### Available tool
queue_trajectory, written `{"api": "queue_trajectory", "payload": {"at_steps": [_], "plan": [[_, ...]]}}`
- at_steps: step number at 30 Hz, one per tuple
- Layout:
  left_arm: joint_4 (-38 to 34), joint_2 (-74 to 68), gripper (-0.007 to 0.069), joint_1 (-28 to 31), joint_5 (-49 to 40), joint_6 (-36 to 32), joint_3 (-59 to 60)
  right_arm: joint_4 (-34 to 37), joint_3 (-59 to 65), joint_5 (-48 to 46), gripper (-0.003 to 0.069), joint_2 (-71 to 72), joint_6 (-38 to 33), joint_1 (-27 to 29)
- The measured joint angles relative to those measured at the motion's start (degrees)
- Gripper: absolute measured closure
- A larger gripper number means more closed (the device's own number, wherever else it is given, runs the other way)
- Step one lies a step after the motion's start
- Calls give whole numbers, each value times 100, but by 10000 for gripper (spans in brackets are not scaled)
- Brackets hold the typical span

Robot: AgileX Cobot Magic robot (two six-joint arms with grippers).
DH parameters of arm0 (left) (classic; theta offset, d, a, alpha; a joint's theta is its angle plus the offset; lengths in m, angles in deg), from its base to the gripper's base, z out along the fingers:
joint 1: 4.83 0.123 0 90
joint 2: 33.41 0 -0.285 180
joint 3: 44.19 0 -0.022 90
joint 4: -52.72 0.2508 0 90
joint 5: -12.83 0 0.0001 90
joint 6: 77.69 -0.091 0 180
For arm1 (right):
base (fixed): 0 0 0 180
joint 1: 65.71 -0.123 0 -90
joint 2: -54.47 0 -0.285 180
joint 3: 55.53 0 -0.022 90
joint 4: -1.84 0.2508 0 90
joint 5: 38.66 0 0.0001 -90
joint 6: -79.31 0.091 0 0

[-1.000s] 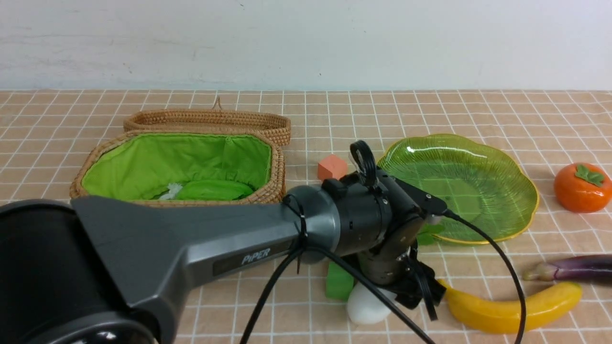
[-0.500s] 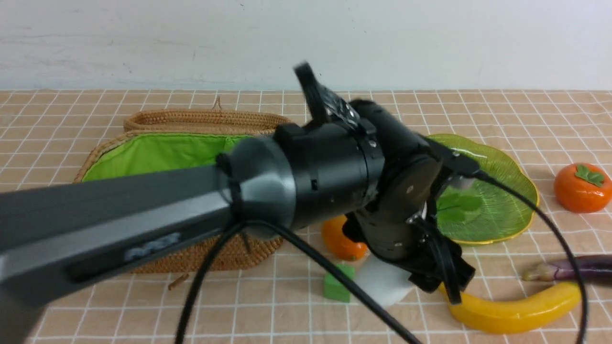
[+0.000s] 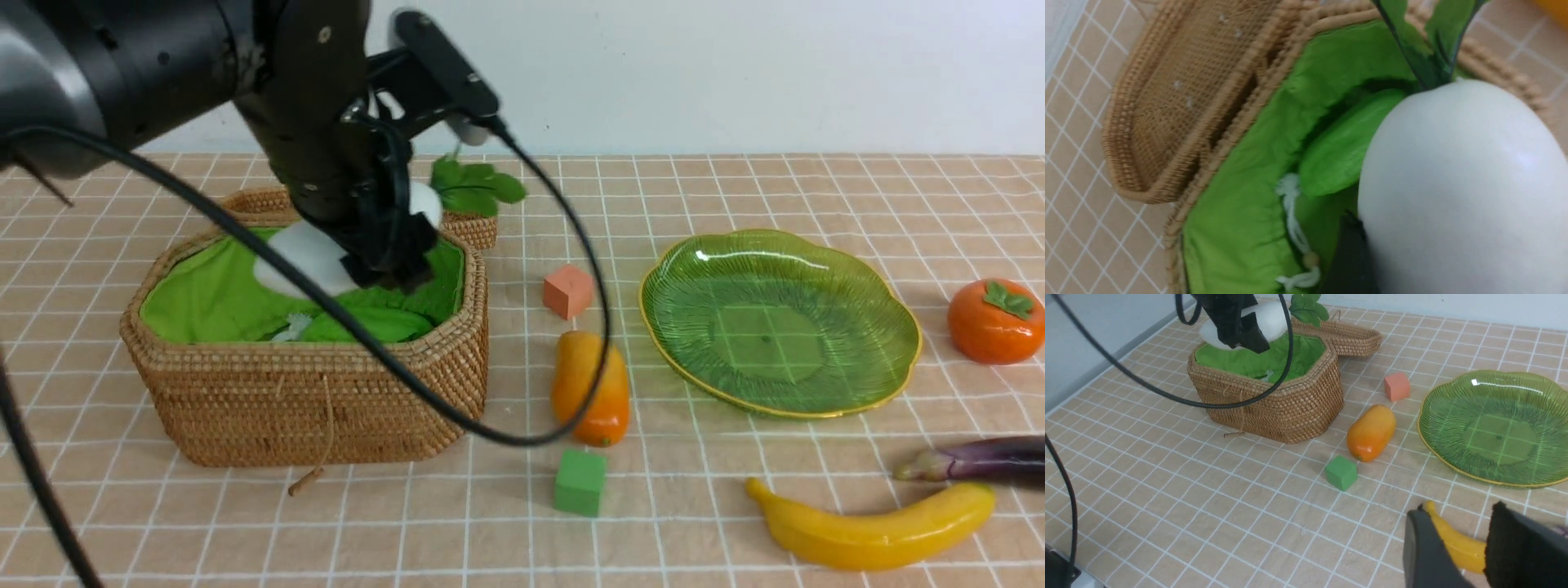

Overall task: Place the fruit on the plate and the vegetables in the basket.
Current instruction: Take a daikon with your left arm and place it on the basket on the left, then grab the mango with your left arm and place it on the right plate

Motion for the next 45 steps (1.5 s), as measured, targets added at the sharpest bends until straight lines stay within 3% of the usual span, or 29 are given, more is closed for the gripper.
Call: {"api": "queue_trajectory", "payload": {"at_steps": [4,11,15,18,21,24,25,31,34,38,40,41,42,45], "plan": [[84,-513,94,379,240,-269,18,15,0,0,421,0,0,0],[141,-628,83,505,274,-88,27,61,0,5,421,0,0,0],[-554,-362,-29,505,196,1191,27,-70,0,5,421,0,6,0],[-1062,-217,-24,431,76,1758,-44,-363,0,-19,421,0,6,0],[-993,-154,51,186,-206,2131,-190,-652,0,-100,421,0,51,0],[-575,-154,212,-186,-448,2521,-352,-776,0,-228,421,0,115,0],[-556,-154,223,-213,-449,2548,-378,-776,0,-249,421,0,115,0],[-611,-552,599,-1564,-327,2906,-854,-801,0,-312,421,0,154,0],[-759,-1087,626,-1808,-393,2927,-1169,-801,0,-318,421,0,154,0],[-763,-1923,558,-1840,-579,3026,-1875,-819,0,-387,420,0,154,0],[-560,-2524,417,-1780,-712,3348,-2499,-813,0,-533,420,0,157,0],[-532,-2560,404,-1783,-719,3348,-2540,-807,0,-533,420,0,157,0],[-286,-2840,300,-1763,-725,3637,-2820,-776,0,-605,420,0,157,0],[80,-3107,134,-1725,-679,4066,-3040,-728,0,-671,418,0,157,0]]}}
